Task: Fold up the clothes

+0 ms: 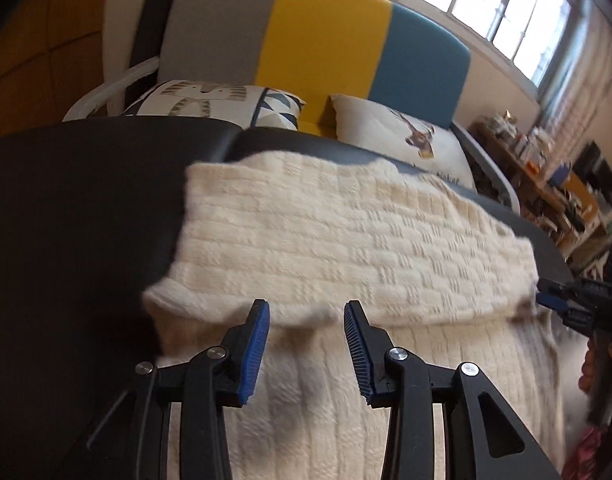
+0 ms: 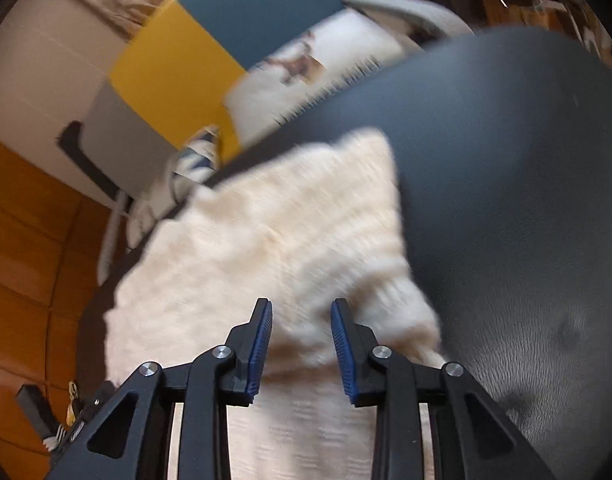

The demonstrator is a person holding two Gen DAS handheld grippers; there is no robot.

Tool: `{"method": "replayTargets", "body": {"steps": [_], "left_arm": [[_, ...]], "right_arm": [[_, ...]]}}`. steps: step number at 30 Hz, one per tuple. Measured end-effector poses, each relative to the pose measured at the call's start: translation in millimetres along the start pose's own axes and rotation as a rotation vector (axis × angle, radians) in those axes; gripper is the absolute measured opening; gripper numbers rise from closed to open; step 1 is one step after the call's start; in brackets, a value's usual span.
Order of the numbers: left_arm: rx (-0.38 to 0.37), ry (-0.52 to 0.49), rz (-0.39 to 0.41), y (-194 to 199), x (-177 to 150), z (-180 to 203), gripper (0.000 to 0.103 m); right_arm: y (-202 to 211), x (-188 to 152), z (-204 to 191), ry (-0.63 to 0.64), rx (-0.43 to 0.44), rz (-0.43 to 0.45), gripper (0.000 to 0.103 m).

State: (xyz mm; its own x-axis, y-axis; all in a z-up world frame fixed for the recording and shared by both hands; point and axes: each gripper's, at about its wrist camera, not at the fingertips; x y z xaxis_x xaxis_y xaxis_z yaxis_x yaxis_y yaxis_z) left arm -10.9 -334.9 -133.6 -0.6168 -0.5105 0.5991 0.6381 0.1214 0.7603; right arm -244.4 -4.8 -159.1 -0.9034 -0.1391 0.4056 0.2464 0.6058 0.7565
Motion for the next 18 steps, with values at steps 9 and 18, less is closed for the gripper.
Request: {"method": "replayTargets", "body": {"steps": [9, 18], "left_arm": [[0.024, -0.004, 0.0, -6, 34, -9, 0.04], [-0.09, -0.048, -0.127, 53, -36, -32, 0.044]], "right_arm": [[-8, 7, -68, 0.251, -0.032, 0.009, 0.031], [76, -89, -1, 0.21, 0.099, -0.159, 0.037]]}}
Point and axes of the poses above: each gripper's, at about its wrist camera, not at the fingertips, and y roughly against the way its jaws point, z to its right, x to its top, and after that the axes turned 1 degree about -z, right-handed
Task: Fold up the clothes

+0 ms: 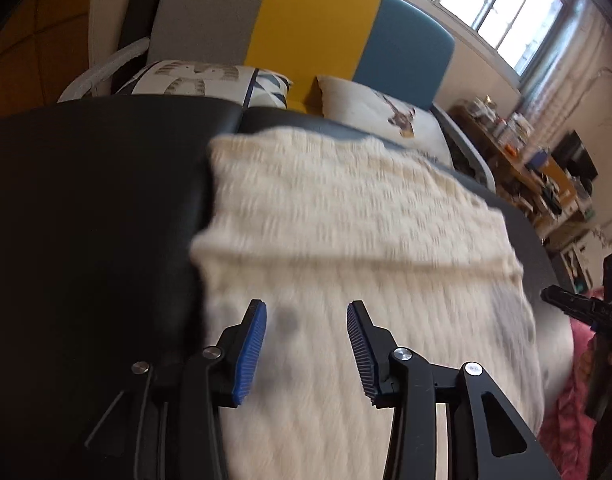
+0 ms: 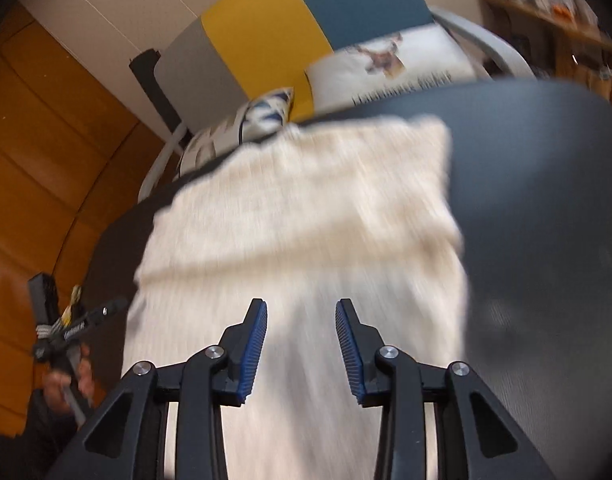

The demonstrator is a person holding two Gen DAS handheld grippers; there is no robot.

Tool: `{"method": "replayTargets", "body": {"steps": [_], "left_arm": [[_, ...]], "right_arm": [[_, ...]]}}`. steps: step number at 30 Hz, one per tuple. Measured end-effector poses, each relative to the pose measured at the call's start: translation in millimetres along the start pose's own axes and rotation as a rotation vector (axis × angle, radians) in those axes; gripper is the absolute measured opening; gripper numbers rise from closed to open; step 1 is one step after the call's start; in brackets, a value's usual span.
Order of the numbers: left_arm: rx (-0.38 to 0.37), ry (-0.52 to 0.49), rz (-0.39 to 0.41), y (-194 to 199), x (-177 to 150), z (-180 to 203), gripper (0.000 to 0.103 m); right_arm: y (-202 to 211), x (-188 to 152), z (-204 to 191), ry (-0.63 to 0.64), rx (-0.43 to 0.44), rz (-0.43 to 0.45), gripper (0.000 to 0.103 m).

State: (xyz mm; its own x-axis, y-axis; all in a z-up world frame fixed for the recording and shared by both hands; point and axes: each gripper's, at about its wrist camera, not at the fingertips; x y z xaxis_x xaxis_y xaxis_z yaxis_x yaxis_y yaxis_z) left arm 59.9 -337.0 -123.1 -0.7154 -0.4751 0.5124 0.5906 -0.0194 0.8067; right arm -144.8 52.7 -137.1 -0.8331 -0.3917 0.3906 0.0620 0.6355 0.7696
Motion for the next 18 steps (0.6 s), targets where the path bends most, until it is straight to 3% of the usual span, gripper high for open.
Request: {"method": "replayTargets", "body": {"steps": [5, 9, 12, 15, 18], "left_arm": [[-0.025, 0.02, -0.037, 42, -63, -19, 0.047], [-0.044, 0.042, -0.058, 65, -104, -30, 0.052], [-0.046, 0.076, -0.095, 69, -130, -39, 0.053], [-0.071, 0.147, -0.124, 70, -151, -49, 0.053], [-0.101, 0.195, -0.122, 73, -166, -53, 0.054]], "right_arm": [[41, -84, 44, -0.136, -0.02, -0.063, 0.037], [41, -126, 75, -0.269, 0.045, -0.082, 0.037], [39, -135, 82, -0.308, 0.101, -0.032, 0.037], [30, -133, 77, -0.294, 0.187, -0.041, 0.037], [17, -130, 62, -0.237, 0.211, -0.057, 0.037]]}}
Point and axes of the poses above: each gripper's, at about its wrist camera, not at the fingertips, and y roughly against the way its jaws point, z to its right, x to its top, and after that the axes turned 1 degree about -z, right-handed
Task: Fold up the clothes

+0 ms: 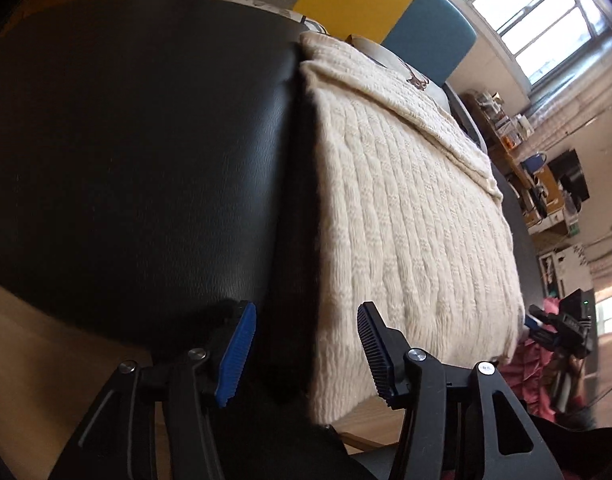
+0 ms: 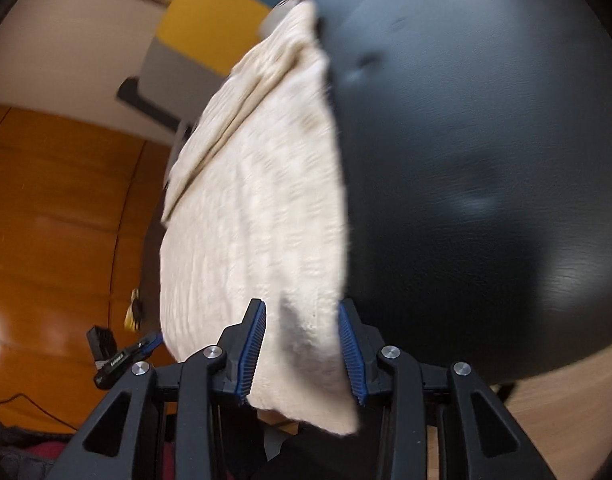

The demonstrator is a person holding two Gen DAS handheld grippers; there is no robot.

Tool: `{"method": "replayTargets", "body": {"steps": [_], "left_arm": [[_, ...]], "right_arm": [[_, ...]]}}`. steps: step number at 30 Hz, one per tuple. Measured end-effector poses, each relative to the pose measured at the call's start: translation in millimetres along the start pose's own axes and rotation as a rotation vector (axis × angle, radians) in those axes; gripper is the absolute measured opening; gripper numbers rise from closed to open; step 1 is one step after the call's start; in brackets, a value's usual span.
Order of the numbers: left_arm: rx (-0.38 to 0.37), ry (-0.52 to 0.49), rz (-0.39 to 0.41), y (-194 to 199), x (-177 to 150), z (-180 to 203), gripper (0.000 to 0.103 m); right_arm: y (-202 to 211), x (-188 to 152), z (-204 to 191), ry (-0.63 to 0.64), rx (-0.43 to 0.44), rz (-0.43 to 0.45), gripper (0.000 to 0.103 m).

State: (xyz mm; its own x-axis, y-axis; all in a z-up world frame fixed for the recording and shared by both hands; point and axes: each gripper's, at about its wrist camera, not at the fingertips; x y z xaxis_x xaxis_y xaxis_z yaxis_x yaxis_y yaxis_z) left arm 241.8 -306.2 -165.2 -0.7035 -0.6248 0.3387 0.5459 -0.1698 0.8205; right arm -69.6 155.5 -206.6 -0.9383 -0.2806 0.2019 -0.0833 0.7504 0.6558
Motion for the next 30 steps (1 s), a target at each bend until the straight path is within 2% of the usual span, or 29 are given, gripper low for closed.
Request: {"method": "replayTargets", "body": {"steps": [4, 9, 12, 15, 20, 22, 25, 29, 30], "left_arm": [[-0.039, 0.013, 0.02, 2, -9, 0, 0.055], [-0.011, -0.039, -0.03, -13, -25, 7, 0.055], [-0.029, -0.061, -0.025, -17, -35, 15, 0.057], [-0.042, -0.057, -0.004, -16, -39, 15, 0.06], [-0.109, -0.002, -0.04, -19, -44, 9, 0.059], [-0.108, 0.016, -0.057, -26, -45, 9, 0.059], [-0.121, 0.03, -0.084, -35, -46, 8, 0.059], [-0.133, 0.039, -0.12, -41, -48, 7, 0.049], [-0.143, 0.053, -0.123, -41, -49, 5, 0.041]], "right_arm": [[-9, 0, -10, 0.067, -0.022, -0.001, 0.037], [-10, -6, -21, 0.189, -0.071, 0.005, 0.038], [-9, -4, -18, 0.137, -0.059, -0.006, 0.039], [-8, 3, -1, 0.016, 0.028, -0.019, 0.039], [-10, 4, -1, 0.021, 0.048, -0.022, 0.039], [-10, 4, 1, 0.008, 0.066, -0.023, 0.039], [-10, 2, -5, 0.049, 0.038, -0.018, 0.034], [-13, -2, -11, 0.088, -0.009, -0.02, 0.022], [-13, -3, -13, 0.096, -0.021, -0.019, 0.019]]}}
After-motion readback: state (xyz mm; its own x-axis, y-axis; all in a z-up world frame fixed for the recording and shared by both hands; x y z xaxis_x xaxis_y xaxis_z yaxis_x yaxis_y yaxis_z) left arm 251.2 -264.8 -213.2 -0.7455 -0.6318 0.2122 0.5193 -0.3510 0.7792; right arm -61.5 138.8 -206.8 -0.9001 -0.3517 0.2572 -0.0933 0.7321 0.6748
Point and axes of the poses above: each gripper's, at about its wrist camera, not at the fingertips, and y roughly against the way its jaws point, z to its right, x to its top, and after that the axes turned 1 degree about -z, right-handed
